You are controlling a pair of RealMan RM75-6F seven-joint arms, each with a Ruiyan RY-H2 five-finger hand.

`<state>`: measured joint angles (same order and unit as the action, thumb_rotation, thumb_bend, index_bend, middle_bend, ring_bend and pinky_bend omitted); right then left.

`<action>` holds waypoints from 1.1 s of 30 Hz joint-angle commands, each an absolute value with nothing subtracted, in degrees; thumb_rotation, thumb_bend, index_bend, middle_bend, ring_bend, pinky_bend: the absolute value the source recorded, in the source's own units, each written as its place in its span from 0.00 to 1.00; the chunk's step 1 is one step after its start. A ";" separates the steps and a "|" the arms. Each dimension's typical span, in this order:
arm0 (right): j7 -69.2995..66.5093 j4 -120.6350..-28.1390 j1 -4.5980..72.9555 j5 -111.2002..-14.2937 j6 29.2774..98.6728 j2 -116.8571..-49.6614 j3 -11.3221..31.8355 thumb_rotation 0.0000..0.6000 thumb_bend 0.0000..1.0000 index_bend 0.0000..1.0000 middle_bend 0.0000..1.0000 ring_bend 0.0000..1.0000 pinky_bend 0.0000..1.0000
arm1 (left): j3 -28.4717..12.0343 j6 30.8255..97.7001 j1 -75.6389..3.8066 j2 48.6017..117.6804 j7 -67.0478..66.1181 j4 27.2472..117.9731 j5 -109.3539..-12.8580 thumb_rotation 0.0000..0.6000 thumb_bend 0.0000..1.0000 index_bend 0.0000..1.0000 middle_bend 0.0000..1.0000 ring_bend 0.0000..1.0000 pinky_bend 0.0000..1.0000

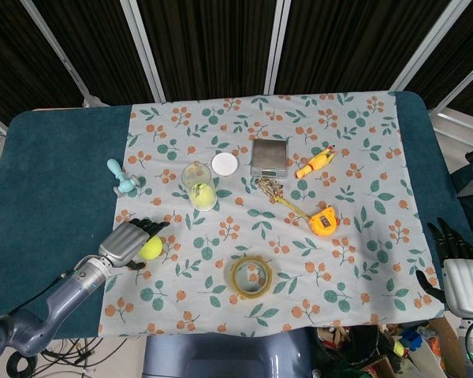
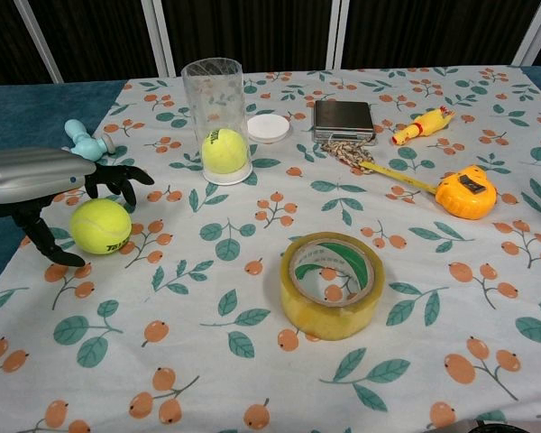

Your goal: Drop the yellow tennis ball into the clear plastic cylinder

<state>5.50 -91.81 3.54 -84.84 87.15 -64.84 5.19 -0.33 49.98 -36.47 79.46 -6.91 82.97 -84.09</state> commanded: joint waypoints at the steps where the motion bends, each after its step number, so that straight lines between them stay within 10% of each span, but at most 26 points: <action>1: 5.46 -91.79 3.53 -84.82 87.16 -64.84 5.21 1.00 0.20 0.00 0.00 0.10 0.22 | -0.19 50.15 -36.49 79.47 -6.56 82.75 -84.18 1.00 0.15 0.11 0.23 0.18 0.30; 33: 5.13 -91.67 3.58 -84.77 87.06 -64.81 5.28 1.00 0.20 0.00 0.00 0.10 0.22 | 0.82 50.73 -37.17 79.91 -4.01 81.57 -85.17 1.00 0.21 0.14 0.28 0.23 0.35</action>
